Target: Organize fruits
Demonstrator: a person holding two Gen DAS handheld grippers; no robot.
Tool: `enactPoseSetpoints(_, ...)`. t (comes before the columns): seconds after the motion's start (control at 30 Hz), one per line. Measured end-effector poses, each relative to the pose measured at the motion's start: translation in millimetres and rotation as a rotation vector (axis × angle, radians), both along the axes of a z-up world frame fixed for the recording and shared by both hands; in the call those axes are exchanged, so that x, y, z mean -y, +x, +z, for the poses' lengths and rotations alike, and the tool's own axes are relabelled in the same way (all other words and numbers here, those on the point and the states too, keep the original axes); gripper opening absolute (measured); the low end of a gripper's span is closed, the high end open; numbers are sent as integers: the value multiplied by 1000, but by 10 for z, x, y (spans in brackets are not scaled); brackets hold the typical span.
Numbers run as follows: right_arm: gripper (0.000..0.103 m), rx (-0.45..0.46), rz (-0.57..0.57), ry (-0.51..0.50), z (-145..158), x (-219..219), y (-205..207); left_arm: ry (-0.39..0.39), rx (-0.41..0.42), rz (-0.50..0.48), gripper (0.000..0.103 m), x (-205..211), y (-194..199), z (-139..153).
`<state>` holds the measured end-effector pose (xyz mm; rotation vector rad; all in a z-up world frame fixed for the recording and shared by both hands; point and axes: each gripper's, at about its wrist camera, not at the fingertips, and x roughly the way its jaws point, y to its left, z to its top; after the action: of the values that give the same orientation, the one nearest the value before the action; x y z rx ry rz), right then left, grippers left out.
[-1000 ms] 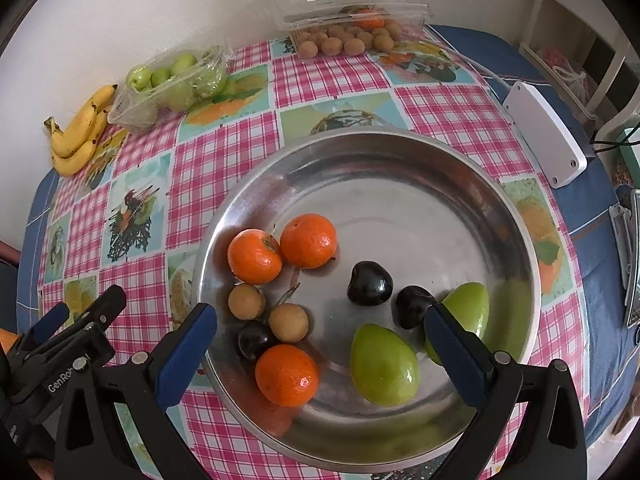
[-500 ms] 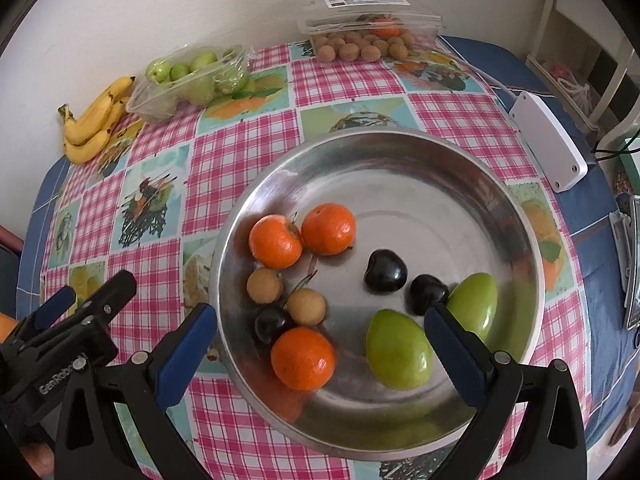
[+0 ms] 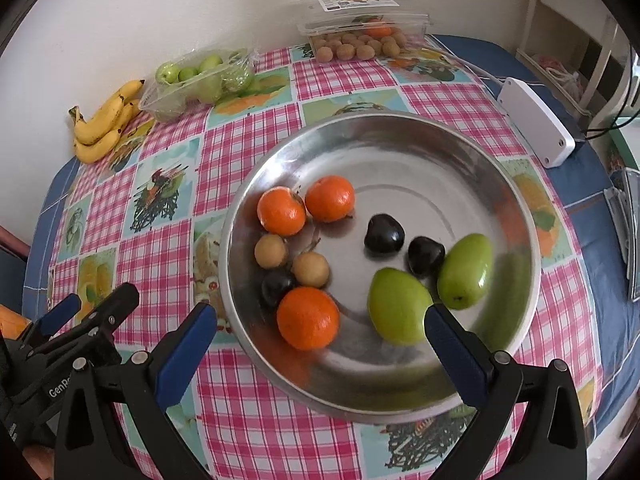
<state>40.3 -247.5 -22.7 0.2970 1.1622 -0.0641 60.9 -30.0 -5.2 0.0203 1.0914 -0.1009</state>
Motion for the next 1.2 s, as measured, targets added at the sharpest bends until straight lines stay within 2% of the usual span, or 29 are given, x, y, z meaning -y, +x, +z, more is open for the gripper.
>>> enactPoseSetpoints(0.43,103,3,-15,-10,-18,-14,-374,12,26,14,103,-192,-353,158)
enactPoseSetpoints(0.63,103,12,-20,-15,7,-1,-498,6,12,27,103,-281,-505,138)
enactPoseSetpoints(1.2,103,25,-25,-38,48,24,-686,27,12,50,103,-345,-674,149)
